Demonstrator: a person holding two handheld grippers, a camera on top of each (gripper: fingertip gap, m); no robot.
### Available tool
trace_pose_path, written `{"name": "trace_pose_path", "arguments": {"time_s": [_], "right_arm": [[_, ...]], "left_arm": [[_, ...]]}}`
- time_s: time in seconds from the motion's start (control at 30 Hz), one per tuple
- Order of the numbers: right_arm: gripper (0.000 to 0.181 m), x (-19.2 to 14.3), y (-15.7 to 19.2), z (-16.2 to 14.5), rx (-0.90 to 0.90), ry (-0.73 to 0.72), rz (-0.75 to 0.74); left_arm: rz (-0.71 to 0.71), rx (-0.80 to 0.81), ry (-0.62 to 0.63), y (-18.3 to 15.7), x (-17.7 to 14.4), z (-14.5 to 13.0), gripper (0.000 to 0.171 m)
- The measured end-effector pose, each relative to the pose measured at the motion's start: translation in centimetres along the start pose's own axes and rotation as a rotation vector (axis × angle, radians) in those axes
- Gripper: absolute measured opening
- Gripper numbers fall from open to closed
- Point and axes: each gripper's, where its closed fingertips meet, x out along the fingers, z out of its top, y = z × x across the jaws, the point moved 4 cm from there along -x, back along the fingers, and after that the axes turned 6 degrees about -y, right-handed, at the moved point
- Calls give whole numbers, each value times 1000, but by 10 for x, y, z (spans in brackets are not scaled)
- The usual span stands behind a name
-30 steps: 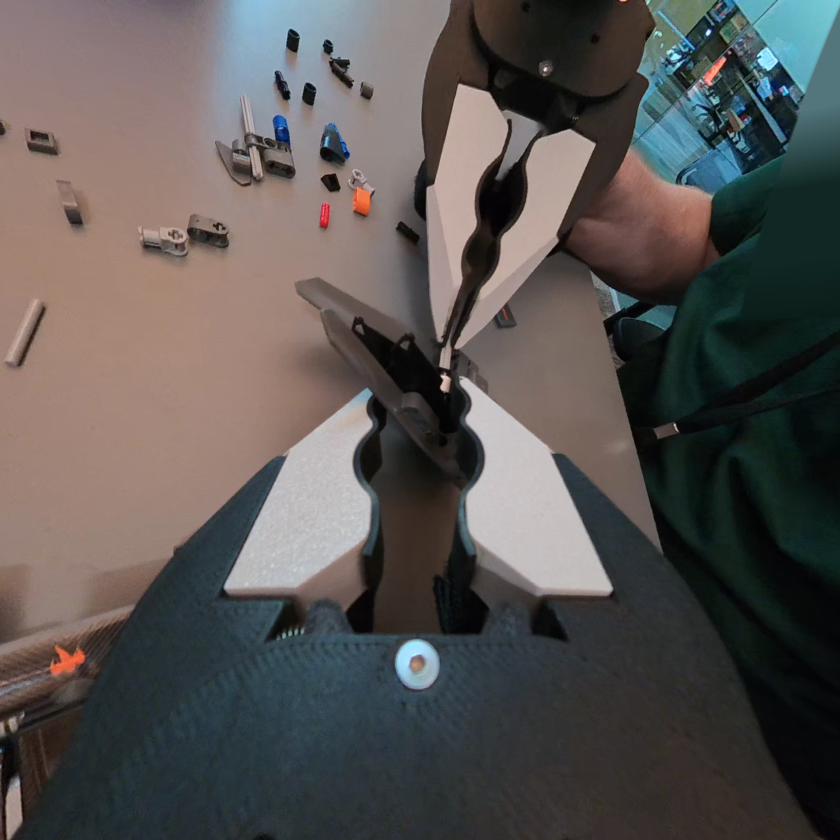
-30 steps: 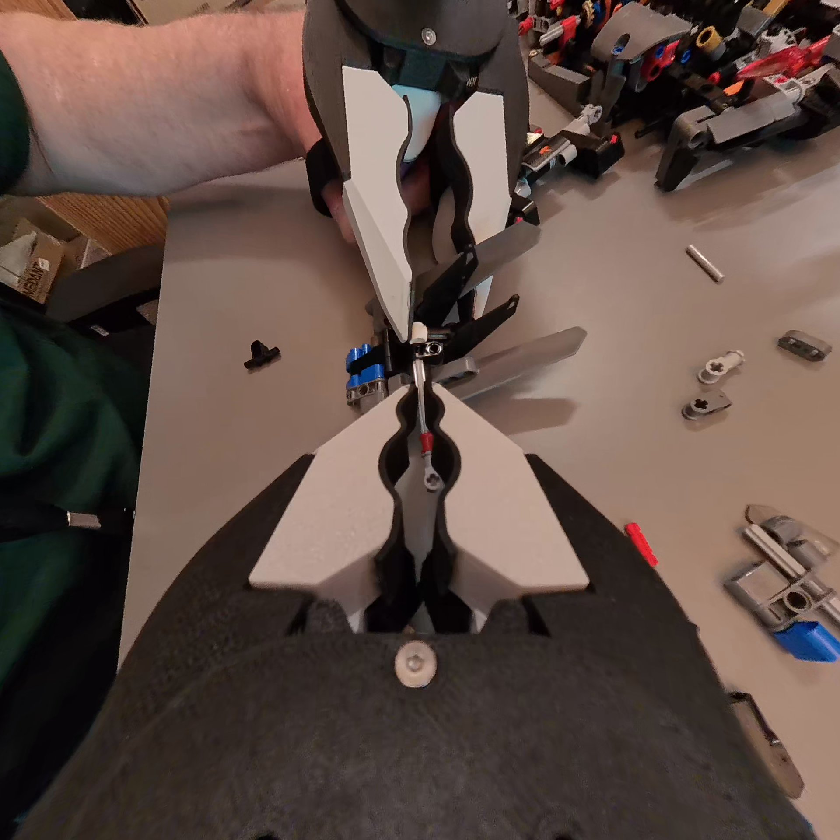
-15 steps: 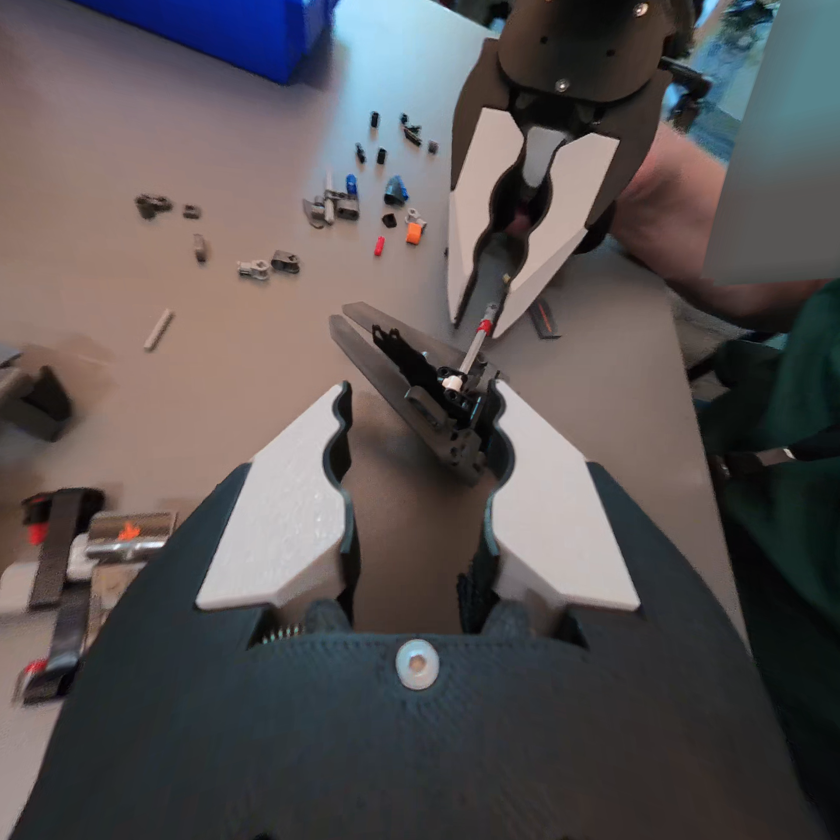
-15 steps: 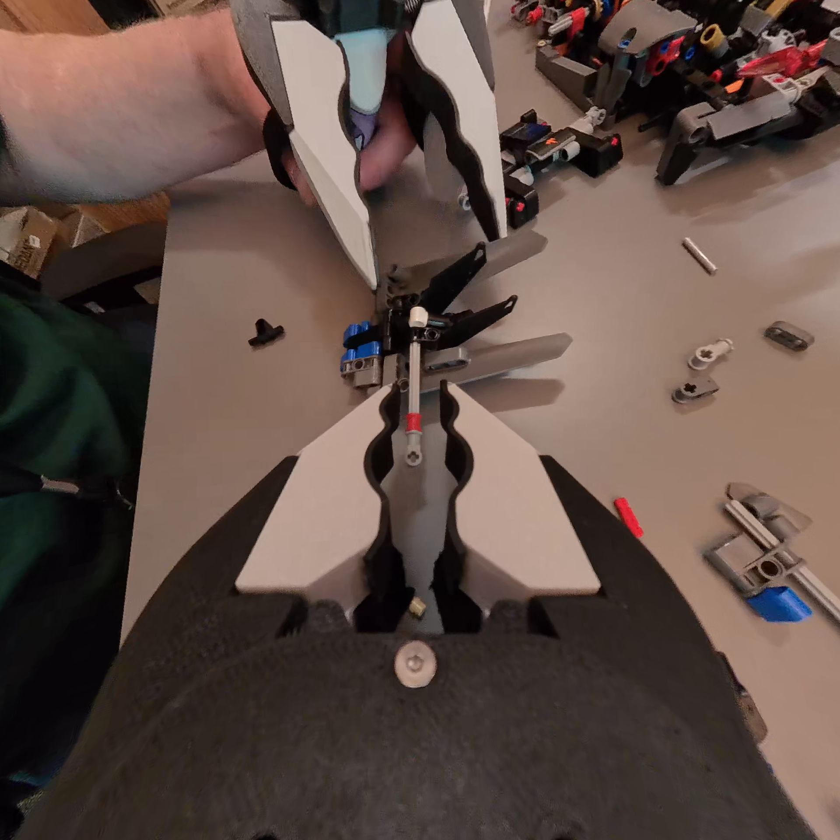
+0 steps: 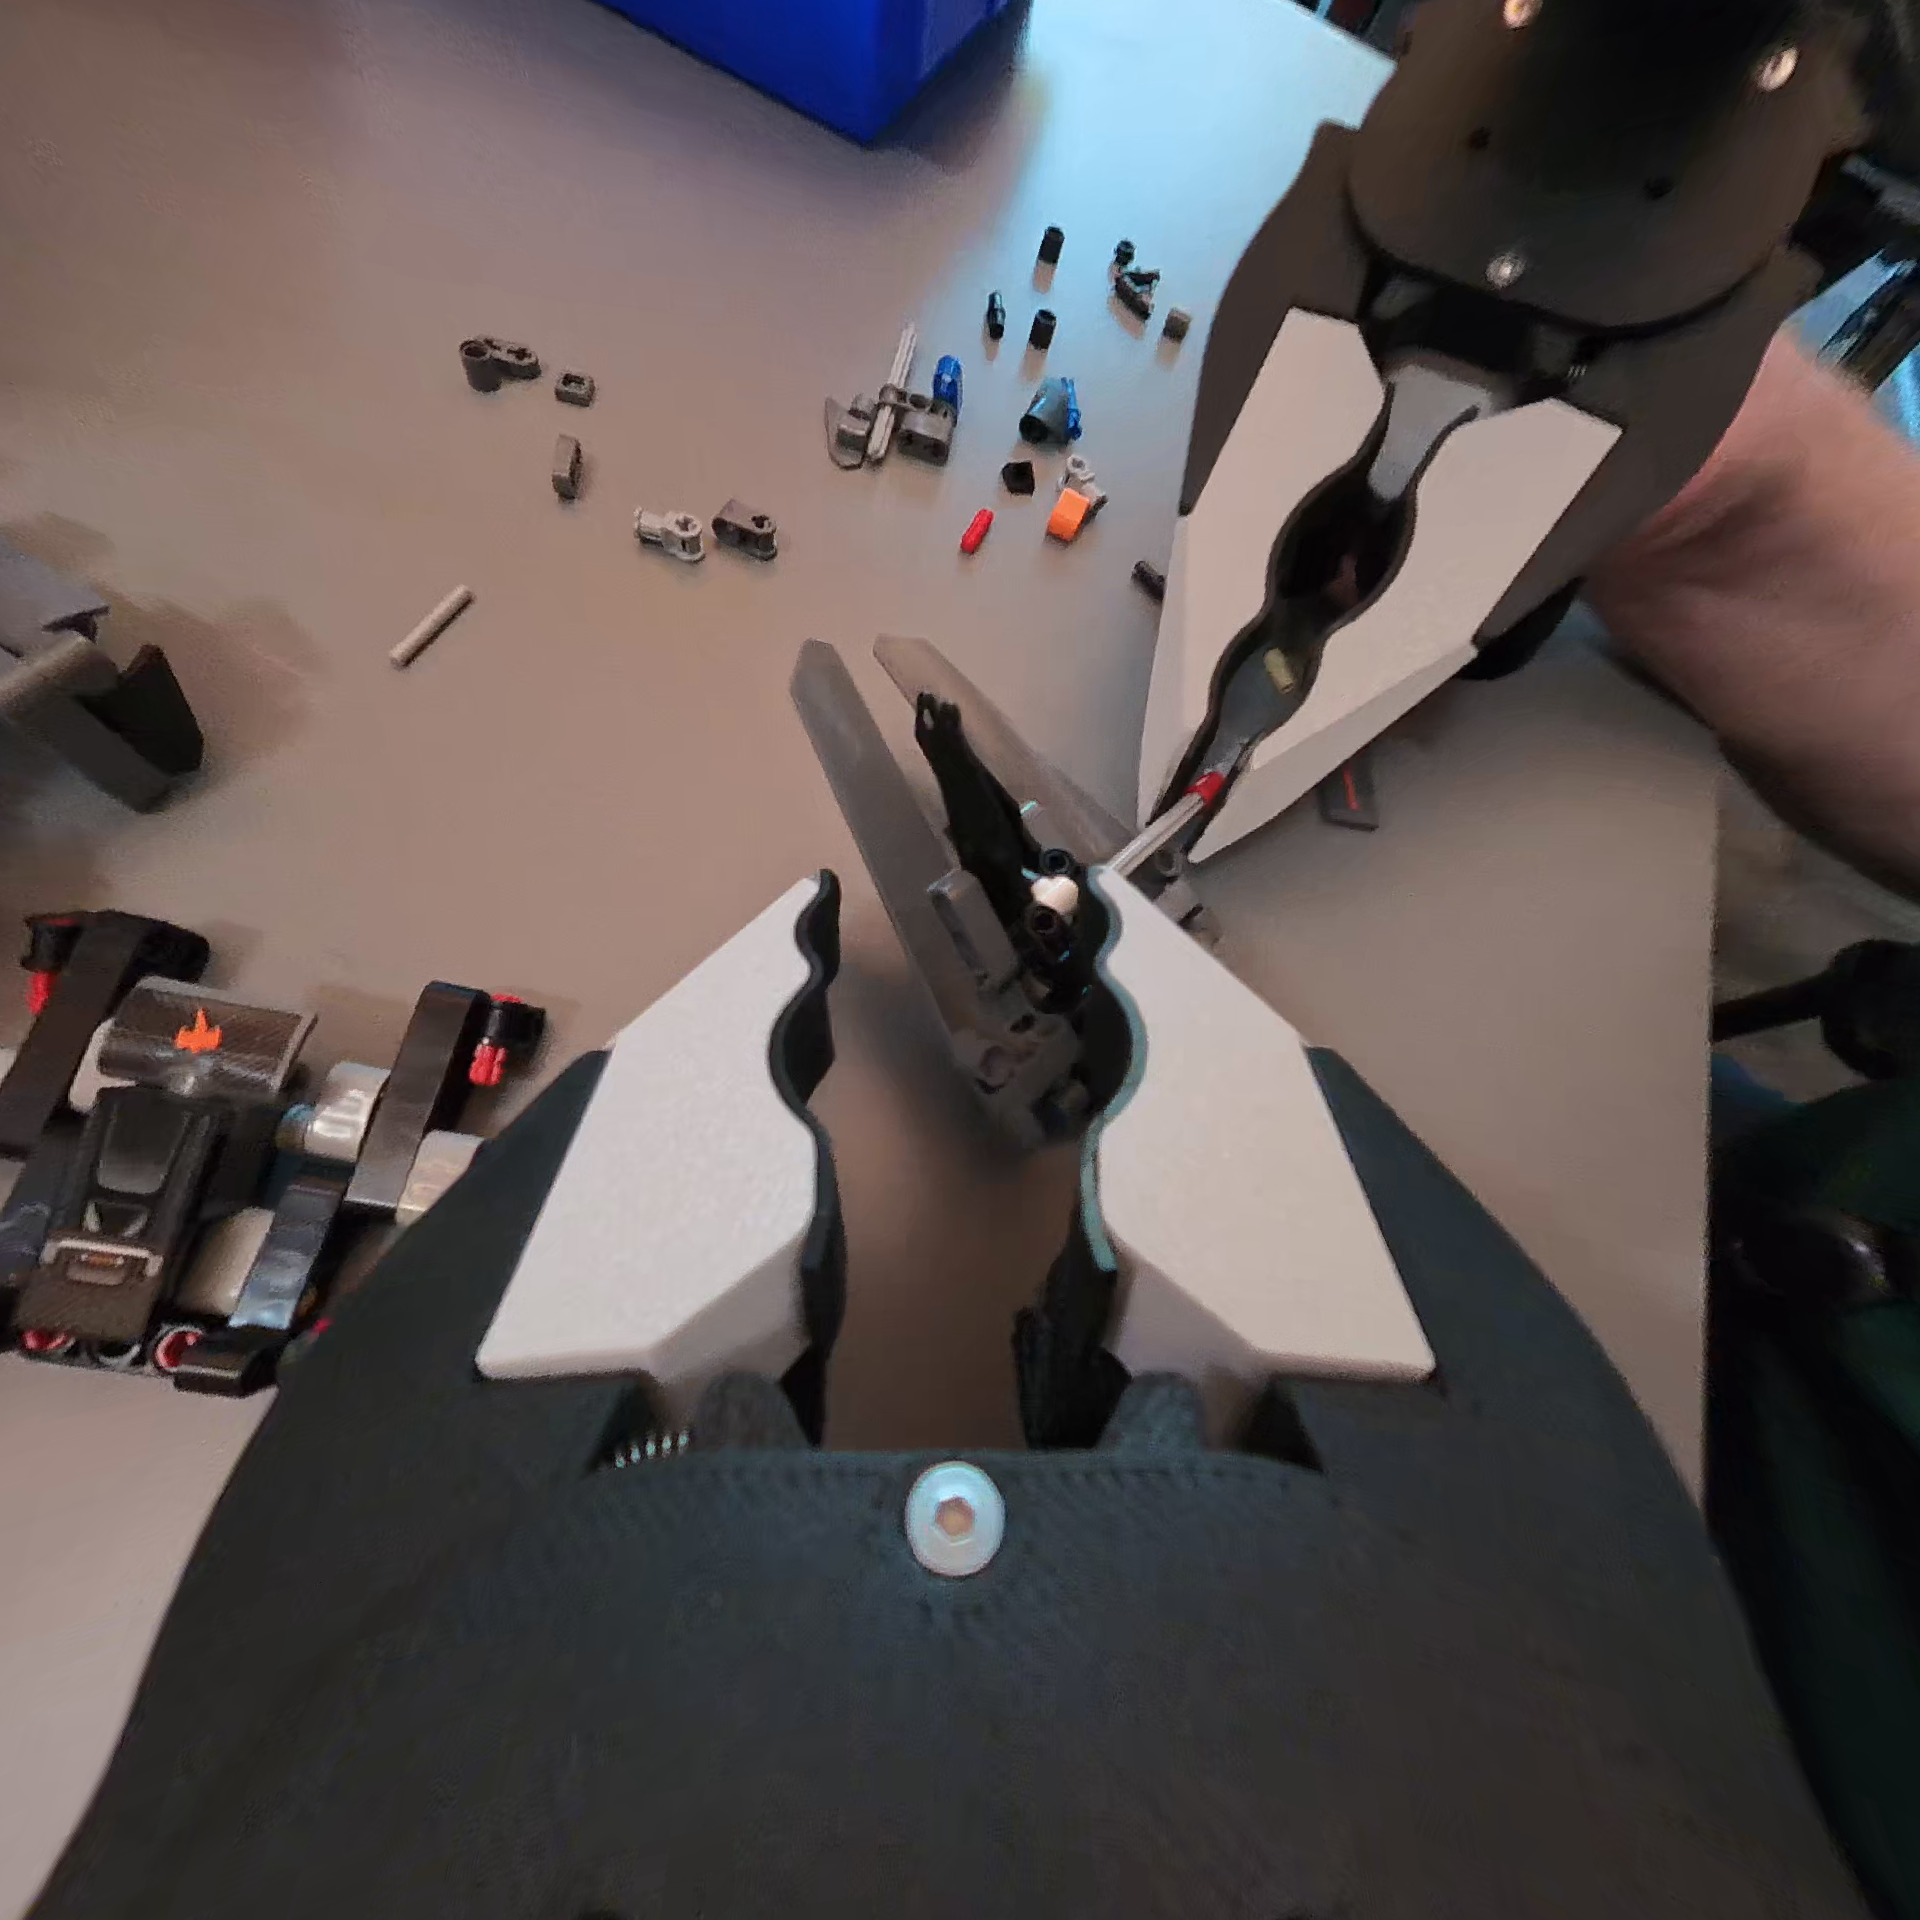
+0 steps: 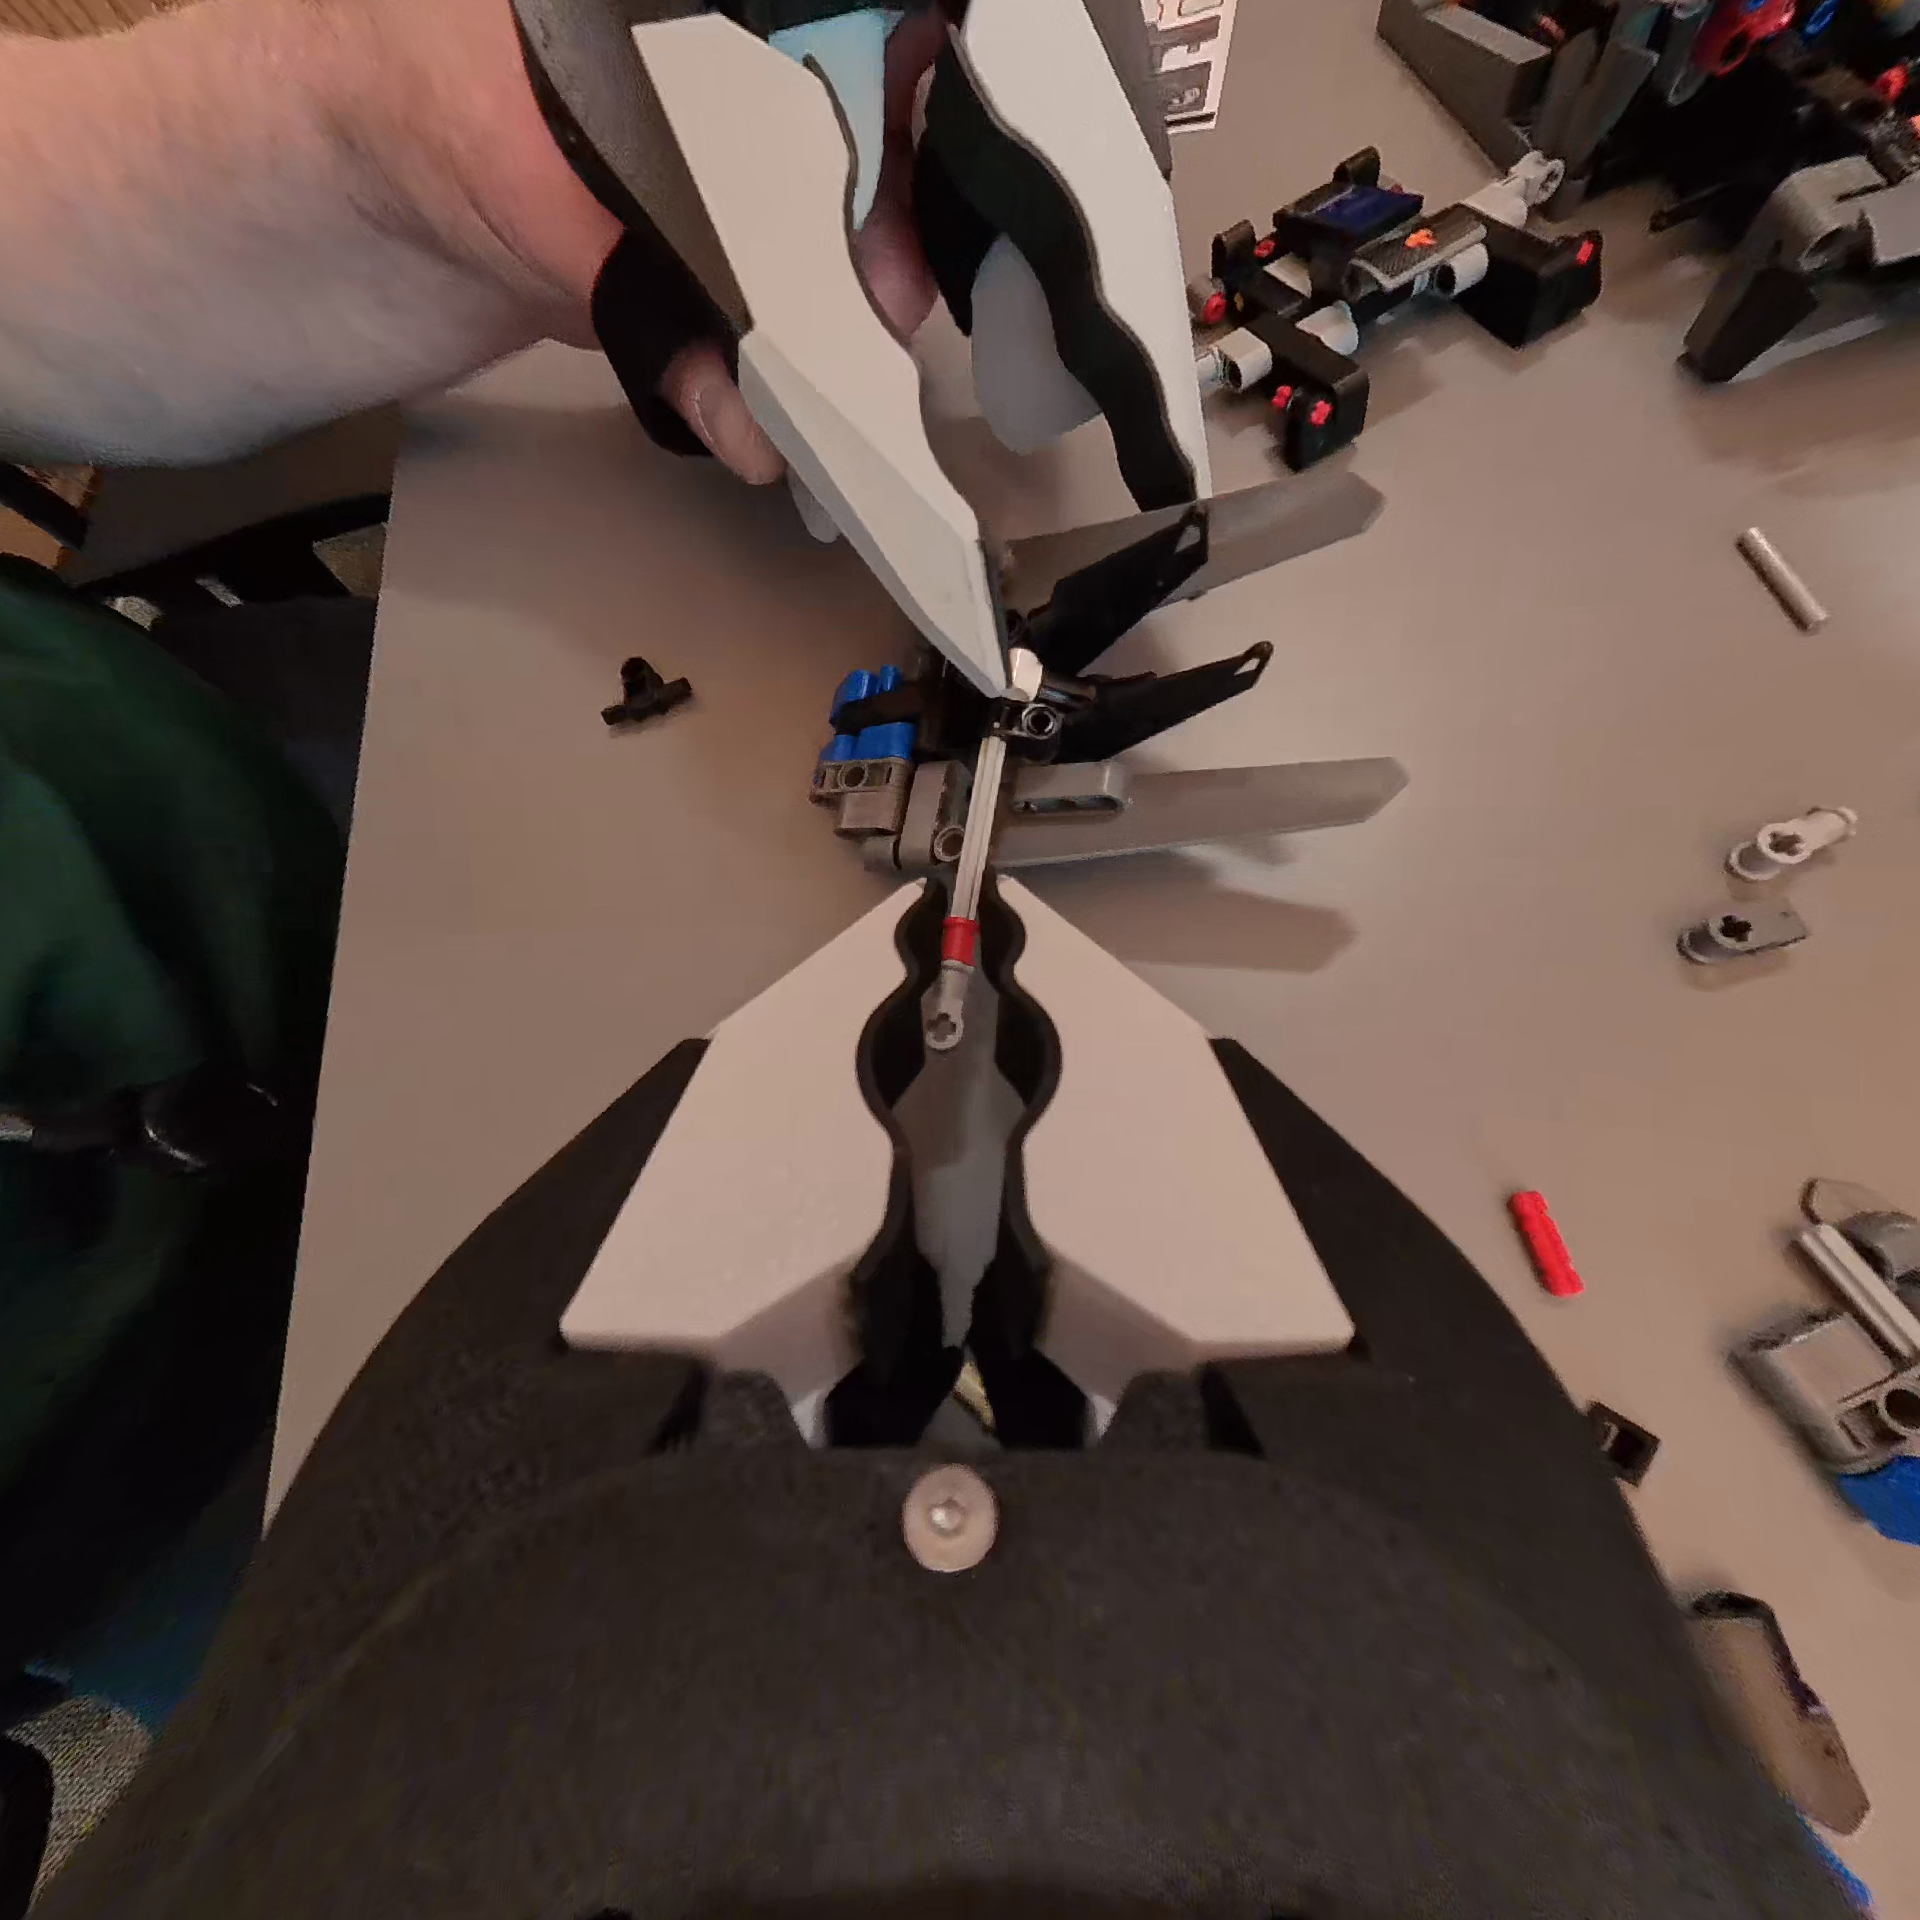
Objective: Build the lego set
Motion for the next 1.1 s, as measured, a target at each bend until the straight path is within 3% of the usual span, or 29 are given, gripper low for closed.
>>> {"name": "trace_pose_path", "arguments": {"time_s": [0.8, 1.1], "right_arm": [[4, 3, 2, 3, 9, -22, -18], [21, -7, 8, 18, -57, -83, -22]], "left_arm": [[-15, -102, 17, 4, 2, -7, 30], [-60, -108, 51, 1, 1, -10, 31]]}}
